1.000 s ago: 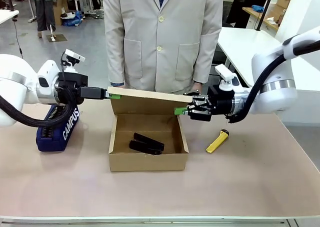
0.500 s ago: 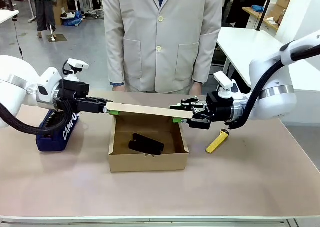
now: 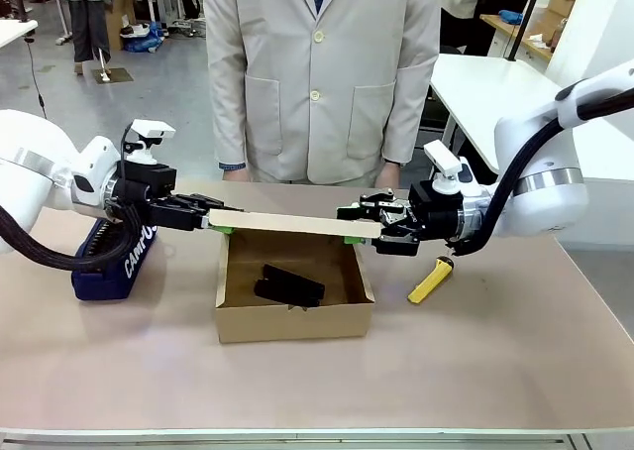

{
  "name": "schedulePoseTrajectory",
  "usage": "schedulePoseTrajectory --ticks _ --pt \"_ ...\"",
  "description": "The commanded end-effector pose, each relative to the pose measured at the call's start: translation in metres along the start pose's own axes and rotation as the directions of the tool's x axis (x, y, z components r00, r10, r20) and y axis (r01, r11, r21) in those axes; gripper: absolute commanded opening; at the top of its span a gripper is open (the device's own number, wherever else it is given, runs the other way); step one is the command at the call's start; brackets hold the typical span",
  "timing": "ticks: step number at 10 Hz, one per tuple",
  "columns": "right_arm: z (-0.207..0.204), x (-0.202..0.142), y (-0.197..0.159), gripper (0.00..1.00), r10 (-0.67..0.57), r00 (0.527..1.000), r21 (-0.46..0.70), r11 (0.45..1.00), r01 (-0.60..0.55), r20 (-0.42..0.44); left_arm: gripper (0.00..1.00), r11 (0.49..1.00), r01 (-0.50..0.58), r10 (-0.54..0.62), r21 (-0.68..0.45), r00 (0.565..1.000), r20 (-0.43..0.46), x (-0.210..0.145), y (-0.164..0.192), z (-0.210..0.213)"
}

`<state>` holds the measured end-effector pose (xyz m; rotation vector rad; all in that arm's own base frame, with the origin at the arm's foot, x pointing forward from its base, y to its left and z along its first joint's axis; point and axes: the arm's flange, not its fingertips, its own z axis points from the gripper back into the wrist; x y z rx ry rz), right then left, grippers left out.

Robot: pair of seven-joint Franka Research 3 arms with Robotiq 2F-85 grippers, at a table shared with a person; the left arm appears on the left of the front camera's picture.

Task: Pack the item into the box.
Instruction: Close the Mailer Box.

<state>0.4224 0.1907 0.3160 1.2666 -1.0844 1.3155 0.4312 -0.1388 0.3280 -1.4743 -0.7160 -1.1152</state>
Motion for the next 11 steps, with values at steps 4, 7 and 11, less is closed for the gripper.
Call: schedulePoseTrajectory --ticks 4,7,11 --pt "0.008 -0.002 0.005 1.00 -0.001 1.000 -0.056 0.998 0.001 -0.004 1.00 0.998 0.046 -0.047 -0.032 0.998 -0.049 0.000 -0.018 0.014" --pt "0.045 -0.003 0.012 1.00 -0.020 1.000 -0.139 0.990 0.023 0.022 1.00 0.996 0.093 -0.094 -0.014 0.994 -0.064 -0.002 -0.051 0.046" --pt "0.092 0.010 0.006 1.00 -0.094 0.972 -0.207 0.968 0.139 0.217 1.00 0.979 0.186 -0.198 0.086 0.967 0.158 0.011 -0.069 0.075"
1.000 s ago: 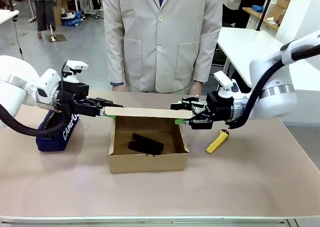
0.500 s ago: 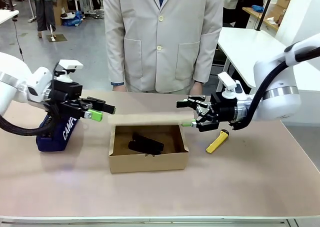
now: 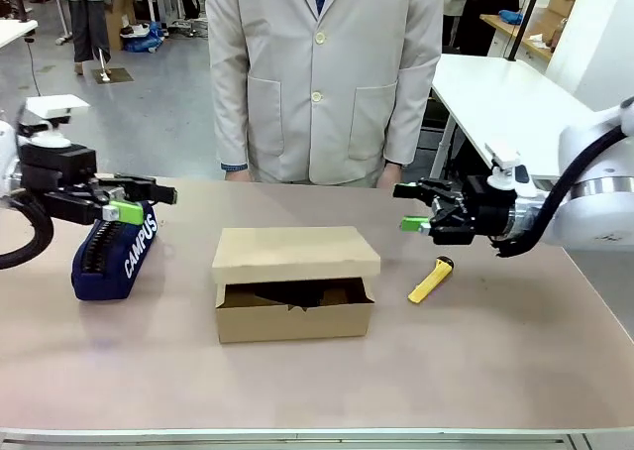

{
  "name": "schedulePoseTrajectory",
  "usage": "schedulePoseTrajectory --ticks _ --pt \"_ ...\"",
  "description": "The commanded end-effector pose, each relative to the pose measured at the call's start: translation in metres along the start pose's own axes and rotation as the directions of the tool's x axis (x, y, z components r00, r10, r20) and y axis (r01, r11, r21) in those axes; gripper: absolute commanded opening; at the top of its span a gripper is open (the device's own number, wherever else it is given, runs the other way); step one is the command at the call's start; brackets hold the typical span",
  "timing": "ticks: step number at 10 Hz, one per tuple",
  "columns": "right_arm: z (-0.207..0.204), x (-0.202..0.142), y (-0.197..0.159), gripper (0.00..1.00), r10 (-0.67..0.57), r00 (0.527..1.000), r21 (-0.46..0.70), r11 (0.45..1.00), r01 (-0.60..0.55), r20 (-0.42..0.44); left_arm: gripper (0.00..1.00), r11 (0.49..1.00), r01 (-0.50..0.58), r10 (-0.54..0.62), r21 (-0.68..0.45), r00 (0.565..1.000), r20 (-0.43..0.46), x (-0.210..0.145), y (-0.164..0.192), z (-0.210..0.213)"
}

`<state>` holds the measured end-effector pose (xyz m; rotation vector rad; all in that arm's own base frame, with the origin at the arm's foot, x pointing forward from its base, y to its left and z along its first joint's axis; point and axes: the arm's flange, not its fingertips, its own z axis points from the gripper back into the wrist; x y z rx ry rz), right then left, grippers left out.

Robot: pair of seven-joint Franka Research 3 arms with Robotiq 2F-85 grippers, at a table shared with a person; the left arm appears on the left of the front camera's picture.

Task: Pack the item into the box.
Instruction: Close the Mailer Box.

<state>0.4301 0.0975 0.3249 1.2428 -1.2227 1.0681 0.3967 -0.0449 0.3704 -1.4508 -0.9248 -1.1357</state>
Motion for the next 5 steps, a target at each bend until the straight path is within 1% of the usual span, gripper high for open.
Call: schedulePoseTrajectory --ticks 1,2,3,4,5 --pt "0.001 0.013 -0.006 1.00 -0.183 0.960 -0.061 0.978 0.200 0.213 1.00 0.998 0.053 -0.056 0.023 0.986 0.154 0.000 0.003 -0.014" --pt "-0.006 0.018 -0.020 1.00 -0.274 0.920 -0.090 0.947 0.309 0.282 1.00 0.993 0.068 -0.085 0.098 0.980 0.180 0.000 0.014 -0.022" --pt "-0.021 0.019 -0.029 1.00 -0.312 0.910 -0.102 0.931 0.350 0.273 1.00 0.990 0.053 -0.080 0.128 0.974 0.211 0.001 0.025 -0.032" --pt "-0.039 0.015 -0.041 1.00 -0.433 0.890 -0.161 0.877 0.452 0.139 1.00 0.998 0.025 -0.032 0.049 0.991 0.128 0.006 0.007 -0.006" --pt "0.000 0.013 -0.017 1.00 -0.252 0.941 -0.054 0.961 0.270 0.227 1.00 0.998 0.025 -0.032 0.049 0.991 0.128 0.006 0.007 -0.006"
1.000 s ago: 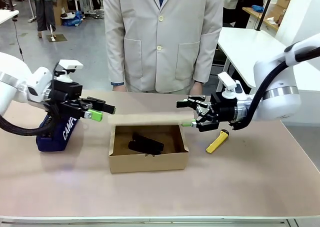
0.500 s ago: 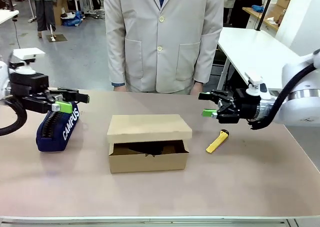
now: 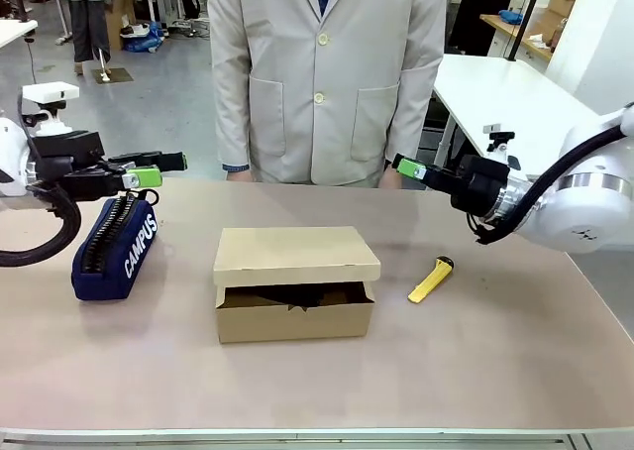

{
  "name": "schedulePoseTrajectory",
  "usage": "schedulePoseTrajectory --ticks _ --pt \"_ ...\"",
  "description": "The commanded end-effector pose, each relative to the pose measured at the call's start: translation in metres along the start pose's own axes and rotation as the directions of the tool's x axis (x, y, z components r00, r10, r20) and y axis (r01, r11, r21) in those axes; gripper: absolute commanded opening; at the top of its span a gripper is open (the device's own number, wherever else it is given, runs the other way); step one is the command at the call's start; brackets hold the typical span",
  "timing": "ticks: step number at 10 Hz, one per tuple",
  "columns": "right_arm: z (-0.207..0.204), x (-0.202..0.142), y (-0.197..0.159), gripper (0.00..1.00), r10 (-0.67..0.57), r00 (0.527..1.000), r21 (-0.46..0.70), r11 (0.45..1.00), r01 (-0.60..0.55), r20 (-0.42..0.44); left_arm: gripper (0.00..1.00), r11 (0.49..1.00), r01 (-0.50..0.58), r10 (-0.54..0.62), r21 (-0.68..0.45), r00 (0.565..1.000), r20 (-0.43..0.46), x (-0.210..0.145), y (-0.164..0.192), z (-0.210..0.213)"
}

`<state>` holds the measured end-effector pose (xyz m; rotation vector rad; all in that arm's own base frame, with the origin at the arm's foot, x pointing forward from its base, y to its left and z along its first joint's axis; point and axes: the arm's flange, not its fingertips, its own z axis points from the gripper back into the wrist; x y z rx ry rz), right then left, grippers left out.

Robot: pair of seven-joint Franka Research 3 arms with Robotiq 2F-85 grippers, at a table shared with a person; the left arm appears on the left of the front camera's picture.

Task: Pack the item into the box.
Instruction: Close the Mailer Box.

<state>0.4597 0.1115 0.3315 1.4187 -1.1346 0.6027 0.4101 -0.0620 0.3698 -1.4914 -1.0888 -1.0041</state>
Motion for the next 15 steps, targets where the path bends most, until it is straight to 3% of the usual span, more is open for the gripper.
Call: schedulePoseTrajectory --ticks 1,2,5,8,11,15 --pt "0.005 0.001 0.001 1.00 0.005 1.000 0.000 1.000 -0.005 0.008 1.00 1.000 0.002 -0.002 -0.025 0.999 -0.032 0.005 -0.008 0.009" --pt "-0.006 -0.003 -0.015 1.00 -0.025 0.996 -0.019 1.000 0.023 -0.090 1.00 1.000 0.000 0.000 0.000 1.000 0.000 0.000 0.000 0.000" --pt "-0.045 -0.031 -0.012 1.00 0.114 0.931 0.090 0.992 -0.088 -0.347 1.00 0.989 0.115 -0.098 0.094 0.981 -0.170 -0.021 -0.015 -0.023" --pt "-0.056 -0.042 0.007 1.00 0.239 0.869 0.171 0.969 -0.181 -0.434 1.00 0.978 0.178 -0.138 0.113 0.946 -0.293 -0.043 -0.010 -0.044" --pt "-0.066 -0.058 0.019 1.00 0.398 0.792 0.258 0.915 -0.309 -0.462 1.00 0.962 0.271 -0.251 0.006 0.896 -0.366 -0.069 -0.003 -0.067" --pt "-0.061 -0.075 0.019 1.00 0.377 0.740 0.294 0.923 -0.248 -0.558 1.00 0.945 0.318 -0.316 -0.079 0.826 -0.467 -0.091 -0.005 -0.078"
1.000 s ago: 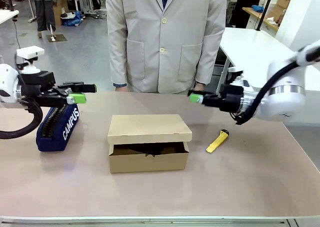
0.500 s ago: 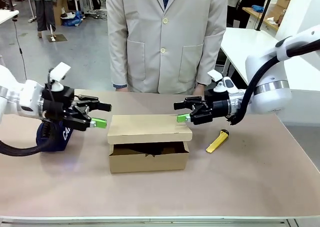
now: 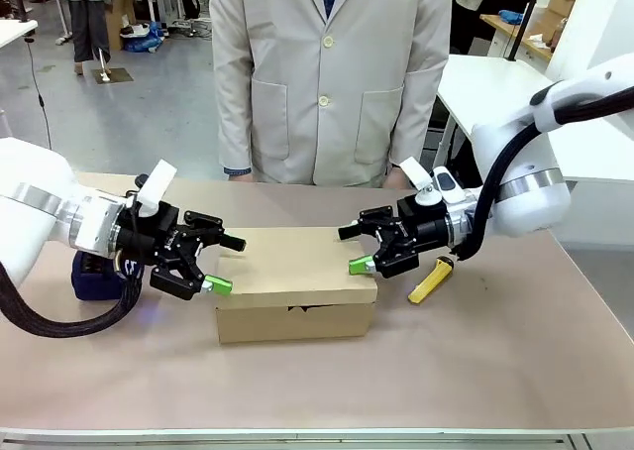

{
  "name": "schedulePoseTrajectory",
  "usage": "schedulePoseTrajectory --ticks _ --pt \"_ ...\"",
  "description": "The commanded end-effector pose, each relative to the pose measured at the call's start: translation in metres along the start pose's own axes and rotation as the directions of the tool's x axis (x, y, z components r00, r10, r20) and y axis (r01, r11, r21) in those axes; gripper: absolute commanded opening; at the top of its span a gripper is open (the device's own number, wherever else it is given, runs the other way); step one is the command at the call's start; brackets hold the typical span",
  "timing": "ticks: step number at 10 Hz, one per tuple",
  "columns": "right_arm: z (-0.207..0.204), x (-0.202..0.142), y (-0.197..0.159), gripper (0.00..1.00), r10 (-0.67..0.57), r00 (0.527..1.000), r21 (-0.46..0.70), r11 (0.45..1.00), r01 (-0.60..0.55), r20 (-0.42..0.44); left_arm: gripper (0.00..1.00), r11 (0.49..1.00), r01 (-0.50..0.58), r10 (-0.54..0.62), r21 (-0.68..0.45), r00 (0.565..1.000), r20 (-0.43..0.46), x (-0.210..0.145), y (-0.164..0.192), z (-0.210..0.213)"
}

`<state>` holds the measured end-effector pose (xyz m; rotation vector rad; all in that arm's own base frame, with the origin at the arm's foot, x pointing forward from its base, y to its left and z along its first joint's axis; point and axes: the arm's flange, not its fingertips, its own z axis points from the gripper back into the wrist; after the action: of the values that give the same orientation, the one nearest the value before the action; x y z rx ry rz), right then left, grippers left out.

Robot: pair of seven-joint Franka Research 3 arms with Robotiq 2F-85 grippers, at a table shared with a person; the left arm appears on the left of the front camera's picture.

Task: Pack the item into the box.
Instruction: Close the Mailer Box.

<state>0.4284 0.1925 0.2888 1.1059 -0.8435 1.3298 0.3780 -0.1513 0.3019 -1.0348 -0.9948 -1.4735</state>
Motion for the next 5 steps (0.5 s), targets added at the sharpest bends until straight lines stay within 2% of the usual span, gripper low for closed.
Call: schedulePoseTrajectory --ticks 1,3,5 --pt "-0.0011 -0.0027 0.0007 1.00 -0.017 0.997 -0.005 1.000 0.016 -0.075 1.00 1.000 0.007 -0.008 -0.022 0.998 -0.057 -0.0087 -0.0008 -0.0037" --pt "-0.0040 -0.0060 -0.0007 1.00 -0.013 0.993 -0.012 1.000 0.012 -0.118 1.00 1.000 -0.008 0.006 -0.021 0.997 -0.081 -0.0109 0.0009 -0.0018" --pt "-0.0062 -0.0074 -0.0040 1.00 -0.028 0.992 -0.010 1.000 0.028 -0.119 1.00 1.000 -0.008 0.007 -0.020 0.998 -0.065 -0.0088 0.0024 0.0030"
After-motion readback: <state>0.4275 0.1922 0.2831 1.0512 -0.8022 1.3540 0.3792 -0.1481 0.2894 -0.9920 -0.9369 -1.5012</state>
